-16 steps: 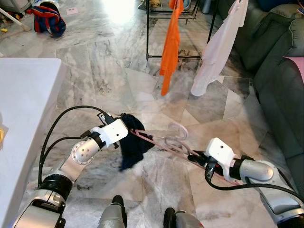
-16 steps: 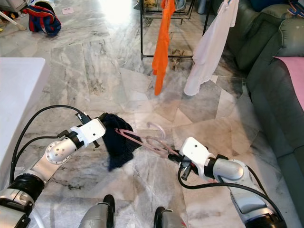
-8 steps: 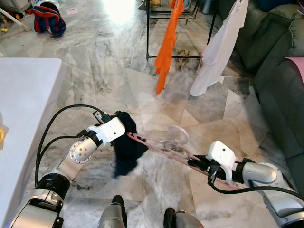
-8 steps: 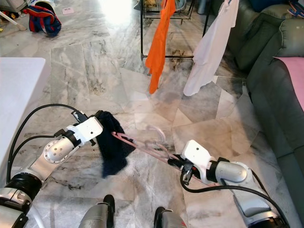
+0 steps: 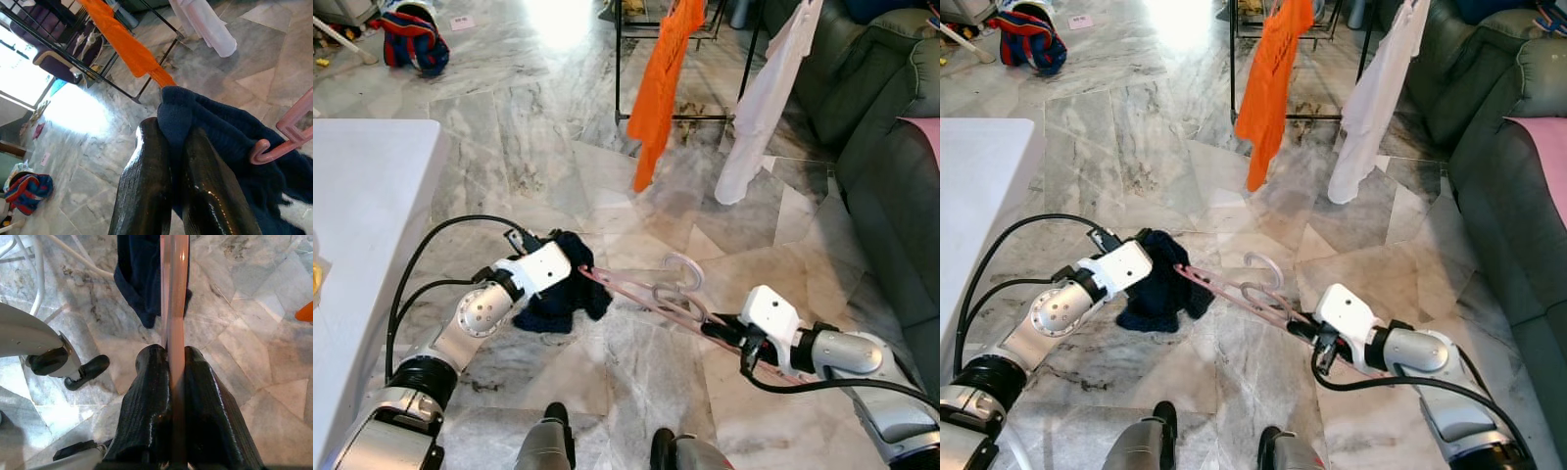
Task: Hang hanger
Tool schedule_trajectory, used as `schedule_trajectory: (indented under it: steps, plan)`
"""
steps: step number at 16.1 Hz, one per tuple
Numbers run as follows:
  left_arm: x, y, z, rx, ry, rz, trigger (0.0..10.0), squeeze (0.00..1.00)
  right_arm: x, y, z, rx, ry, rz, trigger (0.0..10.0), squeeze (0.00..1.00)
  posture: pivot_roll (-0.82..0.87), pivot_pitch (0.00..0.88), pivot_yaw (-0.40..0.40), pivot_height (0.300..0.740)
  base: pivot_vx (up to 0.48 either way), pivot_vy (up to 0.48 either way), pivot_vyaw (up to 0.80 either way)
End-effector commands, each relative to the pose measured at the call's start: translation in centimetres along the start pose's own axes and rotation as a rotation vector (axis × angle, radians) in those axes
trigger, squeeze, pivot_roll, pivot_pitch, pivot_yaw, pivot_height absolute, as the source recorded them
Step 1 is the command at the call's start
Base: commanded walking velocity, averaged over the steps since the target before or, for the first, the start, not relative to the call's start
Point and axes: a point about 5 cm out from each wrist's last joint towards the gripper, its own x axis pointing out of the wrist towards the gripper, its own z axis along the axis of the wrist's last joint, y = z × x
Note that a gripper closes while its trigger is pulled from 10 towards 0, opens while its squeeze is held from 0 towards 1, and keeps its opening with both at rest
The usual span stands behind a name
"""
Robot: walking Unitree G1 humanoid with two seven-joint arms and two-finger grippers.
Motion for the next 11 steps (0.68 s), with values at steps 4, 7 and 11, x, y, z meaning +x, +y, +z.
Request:
schedule_trajectory:
  steps: [4, 7, 11]
  plan:
    - [-0.6, 0.2, -1.6, 0.058, 0.099, 0.008, 10.0, 0.0, -0.6, -0.1, 1.0, 0.023, -0.062, 0.022, 10.0, 0.0, 0.03, 0.258, -0.013, 0.74, 0.0, 0.0, 0.0]
    - [-0.8, -0.2, -2.4, 0.069, 0.159, 0.004, 10.0, 0.0, -0.9, -0.5, 2.3, 0.058, -0.167, 0.001, 10.0, 0.0, 0.03, 0.256, -0.011, 0.74, 0.0, 0.0, 0.0]
    - [-0.7, -0.2, -2.2, 0.052, 0.147, 0.013, 10.0, 0.0, -0.3, -0.1, 1.5, 0.05, -0.129, 0.008, 10.0, 0.0, 0.03, 0.257, -0.008, 0.74, 0.0, 0.0, 0.0]
